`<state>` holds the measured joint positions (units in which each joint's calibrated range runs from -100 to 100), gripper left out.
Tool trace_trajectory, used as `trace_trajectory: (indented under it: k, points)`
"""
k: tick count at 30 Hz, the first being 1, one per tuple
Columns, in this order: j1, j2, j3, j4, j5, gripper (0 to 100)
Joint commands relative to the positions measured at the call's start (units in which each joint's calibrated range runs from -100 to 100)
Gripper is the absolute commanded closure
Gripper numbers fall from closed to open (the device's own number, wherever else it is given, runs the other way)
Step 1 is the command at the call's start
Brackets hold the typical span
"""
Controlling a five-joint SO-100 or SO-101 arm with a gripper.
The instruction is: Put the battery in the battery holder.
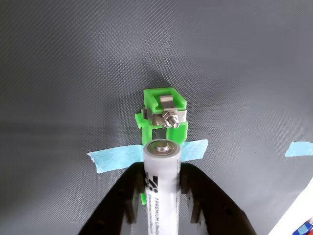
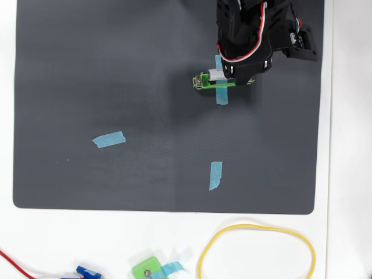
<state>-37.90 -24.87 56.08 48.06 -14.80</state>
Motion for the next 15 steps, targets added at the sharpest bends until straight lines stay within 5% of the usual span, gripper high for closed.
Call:
trace_trajectory:
  k: [1,15]
  points:
    - [0.5,2.4,-2.3,-2.2,0.2,100]
    - [-2.6,2.7,-2.1,-3.6,0.2,100]
